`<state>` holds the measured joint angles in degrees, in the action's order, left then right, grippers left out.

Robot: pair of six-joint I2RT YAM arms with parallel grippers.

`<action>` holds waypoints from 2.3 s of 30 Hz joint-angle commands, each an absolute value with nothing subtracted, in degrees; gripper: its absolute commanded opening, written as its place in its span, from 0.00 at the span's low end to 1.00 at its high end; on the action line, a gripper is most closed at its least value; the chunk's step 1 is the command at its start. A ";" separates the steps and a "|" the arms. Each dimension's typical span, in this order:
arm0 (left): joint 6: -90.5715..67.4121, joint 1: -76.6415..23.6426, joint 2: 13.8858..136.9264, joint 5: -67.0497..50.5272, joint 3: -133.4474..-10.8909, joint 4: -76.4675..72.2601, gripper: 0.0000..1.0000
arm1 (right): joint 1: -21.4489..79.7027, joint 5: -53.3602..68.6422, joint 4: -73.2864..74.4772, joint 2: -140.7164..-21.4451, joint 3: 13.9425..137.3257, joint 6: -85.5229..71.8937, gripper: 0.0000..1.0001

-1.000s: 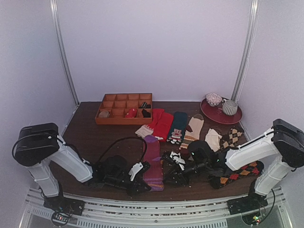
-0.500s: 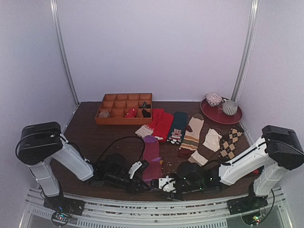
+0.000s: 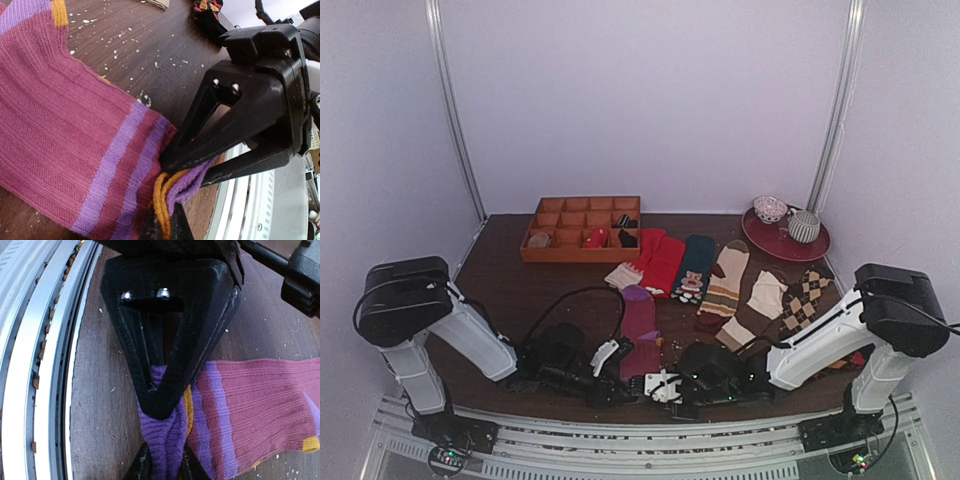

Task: Roll the socks
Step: Roll a pair of socks at the center of the board.

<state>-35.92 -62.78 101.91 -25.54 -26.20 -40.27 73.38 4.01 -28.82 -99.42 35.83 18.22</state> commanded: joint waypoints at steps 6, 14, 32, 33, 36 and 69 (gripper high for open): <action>-29.64 -63.19 95.84 -13.16 -23.68 -21.77 0.19 | 70.09 11.99 -21.74 -100.99 37.01 6.28 0.08; -17.96 -64.53 72.79 2.84 -20.03 -20.76 0.47 | 60.25 33.70 -19.38 -105.35 37.87 -12.36 0.08; 4.49 -73.19 82.96 -1.52 -20.44 -41.05 0.49 | 53.87 50.44 -15.91 -114.44 42.16 -31.74 0.08; 5.32 -73.33 83.76 -2.09 -21.01 -41.17 0.49 | 53.73 50.34 -14.58 -114.76 42.80 -31.21 0.08; 7.49 -74.14 86.27 -3.66 -21.92 -43.02 0.49 | 53.49 50.19 -11.80 -115.50 44.27 -30.32 0.08; 6.38 -74.36 102.55 5.87 -23.28 -49.04 0.43 | 53.35 49.87 -10.76 -115.00 43.50 -29.18 0.07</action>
<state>6.37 -74.26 100.27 5.02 -22.83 -47.22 53.21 54.48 -21.06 -112.22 46.54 -29.87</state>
